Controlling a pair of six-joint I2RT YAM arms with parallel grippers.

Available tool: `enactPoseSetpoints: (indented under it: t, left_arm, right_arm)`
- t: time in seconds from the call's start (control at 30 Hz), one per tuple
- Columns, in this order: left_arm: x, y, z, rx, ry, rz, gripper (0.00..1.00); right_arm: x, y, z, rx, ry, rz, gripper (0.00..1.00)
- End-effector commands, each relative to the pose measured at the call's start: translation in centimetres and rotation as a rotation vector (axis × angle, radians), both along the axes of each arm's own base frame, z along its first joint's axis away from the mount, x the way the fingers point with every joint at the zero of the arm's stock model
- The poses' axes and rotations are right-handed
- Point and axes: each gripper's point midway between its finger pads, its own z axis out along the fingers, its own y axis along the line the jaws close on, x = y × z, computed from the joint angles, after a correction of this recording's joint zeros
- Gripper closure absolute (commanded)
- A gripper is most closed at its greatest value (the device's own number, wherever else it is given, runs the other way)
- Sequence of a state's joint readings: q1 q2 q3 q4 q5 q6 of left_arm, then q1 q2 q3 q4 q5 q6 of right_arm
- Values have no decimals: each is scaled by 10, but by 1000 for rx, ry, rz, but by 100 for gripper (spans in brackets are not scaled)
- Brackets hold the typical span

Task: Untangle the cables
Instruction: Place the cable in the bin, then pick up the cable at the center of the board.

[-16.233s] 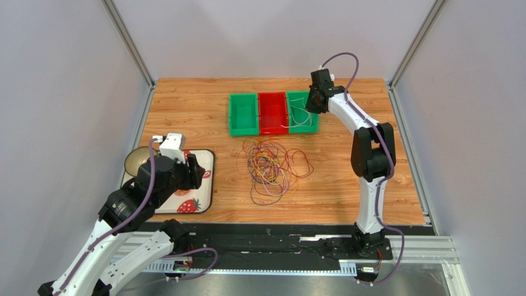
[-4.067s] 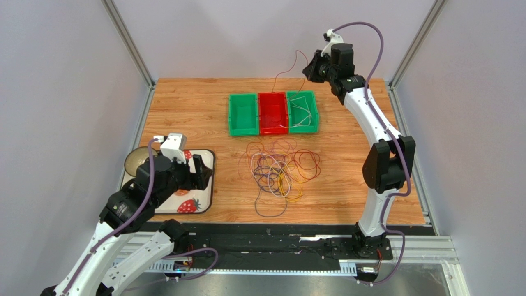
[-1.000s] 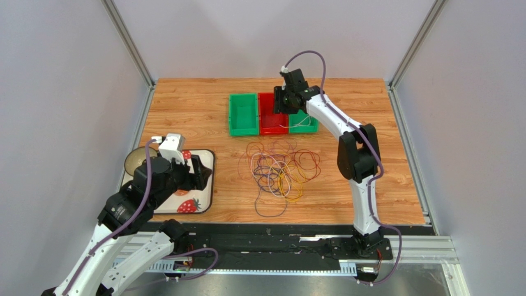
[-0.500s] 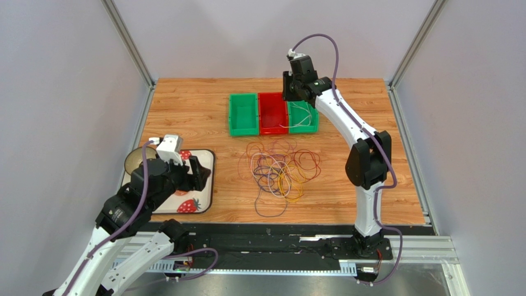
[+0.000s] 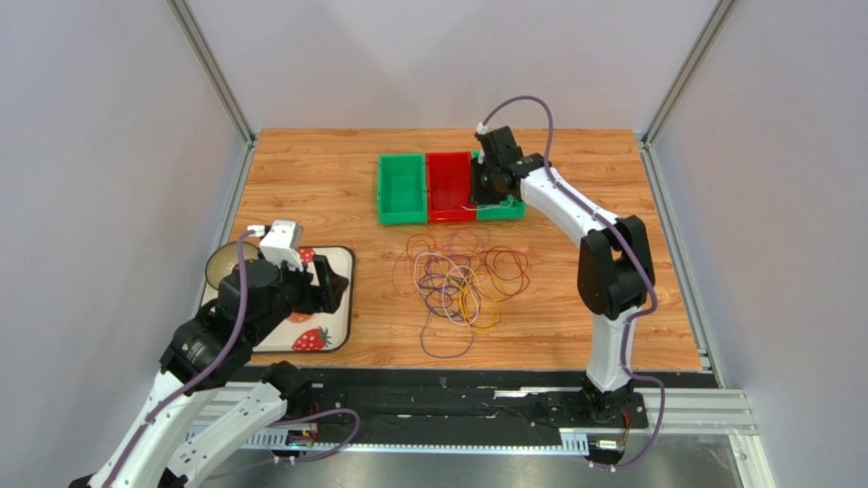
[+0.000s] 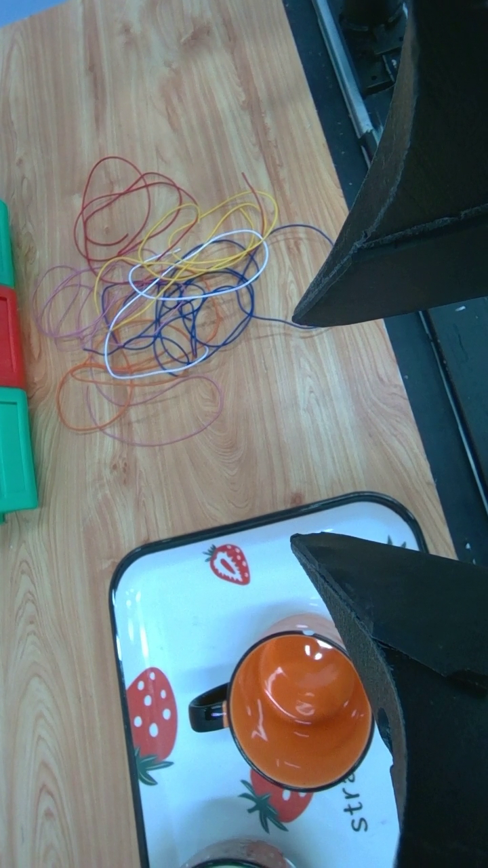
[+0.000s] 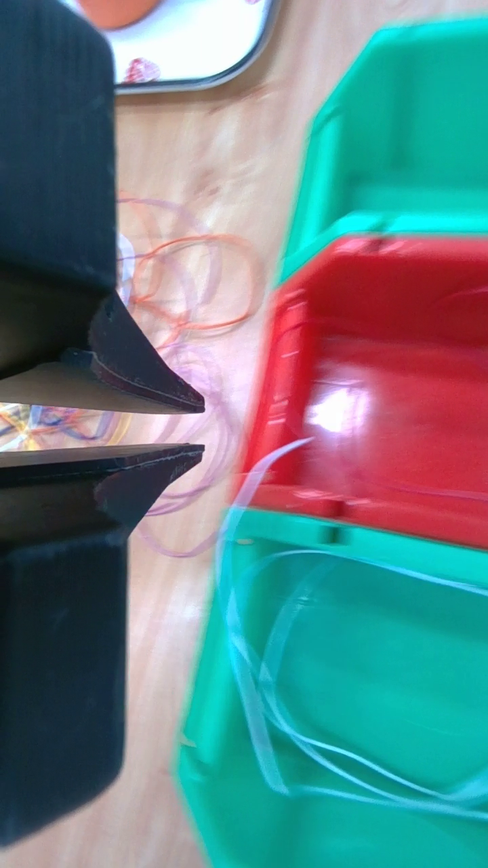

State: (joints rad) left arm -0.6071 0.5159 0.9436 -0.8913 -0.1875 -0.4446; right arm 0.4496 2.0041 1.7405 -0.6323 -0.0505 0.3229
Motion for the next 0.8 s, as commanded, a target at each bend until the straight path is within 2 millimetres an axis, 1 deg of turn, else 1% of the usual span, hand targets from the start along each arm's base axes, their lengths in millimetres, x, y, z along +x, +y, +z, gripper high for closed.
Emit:
enactPoseSetpoints:
  t: [0.0,0.03,0.07,0.1,0.13,0.17,0.2,0.23,0.27,0.3,0.33,0.37,0.4,0.43,0.47,0.5,0.53,0.57,0.6,0.63,0.67,0.73,0.77]
  left_arm:
    - [16,-13,-6,-16,27,14,18]
    - [22,-20,-3,-29,18,5,18]
    - [28,-26,-11,-18,44,-6,18]
    - [31,-34,-13,-27,57,-27,18]
    - [37,-41,-9,-41,46,-39,18]
    - [43,-47,-15,-34,67,-47,18]
    - [46,-55,-18,-43,77,-68,18]
    - [53,-63,-14,-62,59,-79,18]
    - [59,-69,-23,-57,81,-85,18]
    - [61,-77,-25,-72,91,-104,18]
    - [67,-85,-23,-93,72,-119,18]
    - [73,-93,-32,-85,98,-129,18]
    - [75,-99,-34,-90,104,-143,18]
    - [79,-109,-30,-100,92,-163,18]
    - [84,-116,-41,-84,121,-169,19]
    - [87,-123,-39,-85,112,-184,19]
    - [88,-133,-36,-86,109,-205,19]
    - [91,-140,-45,-69,129,-215,19]
    - [95,-146,-45,-66,123,-226,19]
    - [96,-152,-44,-66,120,-238,19]
    - [101,-157,-53,-51,141,-239,19]
    - [104,-166,-53,-53,150,-254,19]
    - [107,-167,-65,-32,176,-250,19]
  right_arm:
    - [-26,-1,31,90,-45,-33,79]
    - [-37,-7,27,95,-26,-63,78]
    - [-42,-11,24,96,-18,-87,76]
    - [-45,-14,24,106,-23,-105,75]
    - [-57,-20,16,107,2,-123,74]
    - [-62,-22,15,108,4,-133,73]
    - [-66,-28,11,93,6,-157,71]
    - [-71,-31,8,93,17,-165,70]
    - [-77,-42,5,59,16,-202,68]
    - [-81,-46,3,54,22,-216,68]
    - [-85,-48,2,49,26,-221,67]
    - [-94,-56,-1,42,37,-248,64]
    - [-97,-58,-2,43,37,-257,63]
    - [-101,-61,-4,41,42,-265,63]
    - [-105,-65,2,59,32,-291,62]
    - [-112,-73,-7,39,40,-317,62]
    - [-114,-78,-8,41,31,-341,59]
    - [-113,-82,-4,59,4,-359,55]
    - [-121,-89,-8,63,3,-383,55]
    - [-122,-92,-7,69,-5,-391,54]
    - [-123,-97,-7,72,-9,-404,53]
    - [-128,-101,-6,69,-15,-408,52]
    - [-130,-105,-8,59,-9,-416,51]
